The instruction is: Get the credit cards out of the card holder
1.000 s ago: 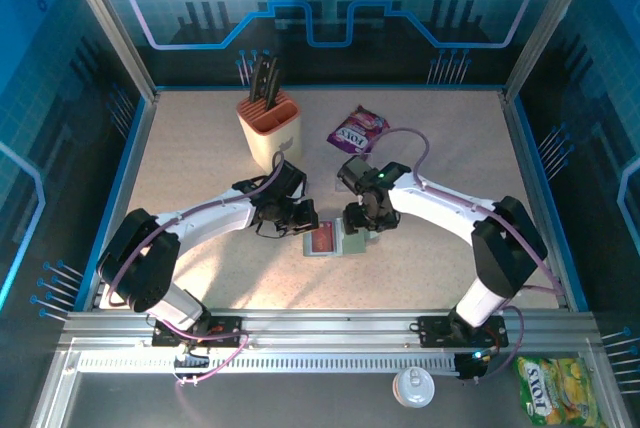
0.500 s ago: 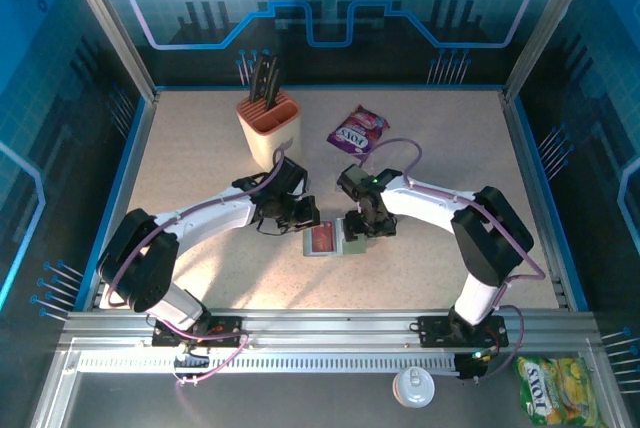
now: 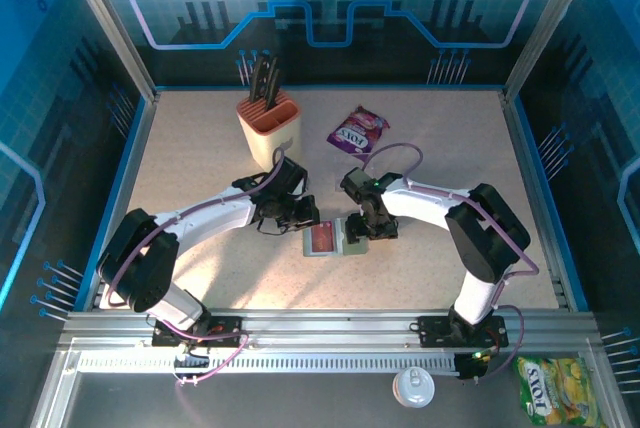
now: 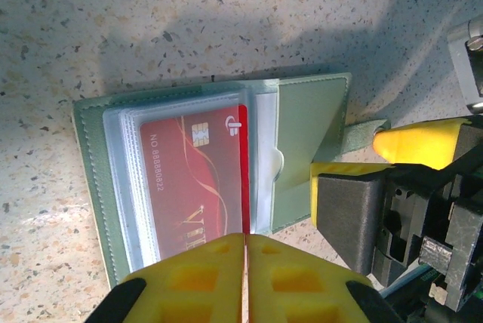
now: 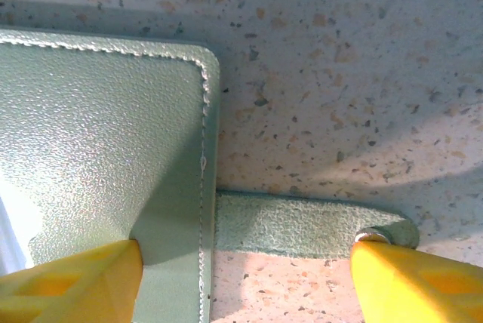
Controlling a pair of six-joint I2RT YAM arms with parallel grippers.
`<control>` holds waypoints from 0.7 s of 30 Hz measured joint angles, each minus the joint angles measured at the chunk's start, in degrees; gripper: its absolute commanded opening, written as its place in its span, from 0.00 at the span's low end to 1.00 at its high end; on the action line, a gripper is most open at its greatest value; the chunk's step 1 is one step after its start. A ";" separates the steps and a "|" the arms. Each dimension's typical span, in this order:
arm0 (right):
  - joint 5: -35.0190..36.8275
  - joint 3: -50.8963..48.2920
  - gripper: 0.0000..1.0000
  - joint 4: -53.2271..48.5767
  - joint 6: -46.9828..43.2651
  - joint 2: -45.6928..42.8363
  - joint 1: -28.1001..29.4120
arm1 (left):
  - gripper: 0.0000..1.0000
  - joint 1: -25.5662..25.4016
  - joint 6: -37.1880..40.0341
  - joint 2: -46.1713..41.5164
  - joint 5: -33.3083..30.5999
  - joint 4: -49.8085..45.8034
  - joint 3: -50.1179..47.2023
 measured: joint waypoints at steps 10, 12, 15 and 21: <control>-1.40 0.20 0.70 -0.28 -0.72 -2.56 0.02 | 0.11 0.00 -0.31 2.08 1.11 2.45 0.00; -2.45 0.90 0.68 -0.31 -0.68 -3.39 0.02 | 0.11 -0.02 -0.35 2.38 1.38 2.91 0.00; -4.66 2.67 0.67 0.31 -0.61 -4.13 0.07 | 0.11 -0.13 -0.42 2.64 1.57 3.37 -0.24; -10.91 3.43 0.63 5.03 0.09 -4.24 0.07 | 0.09 -0.13 -0.50 2.64 1.09 3.28 -2.64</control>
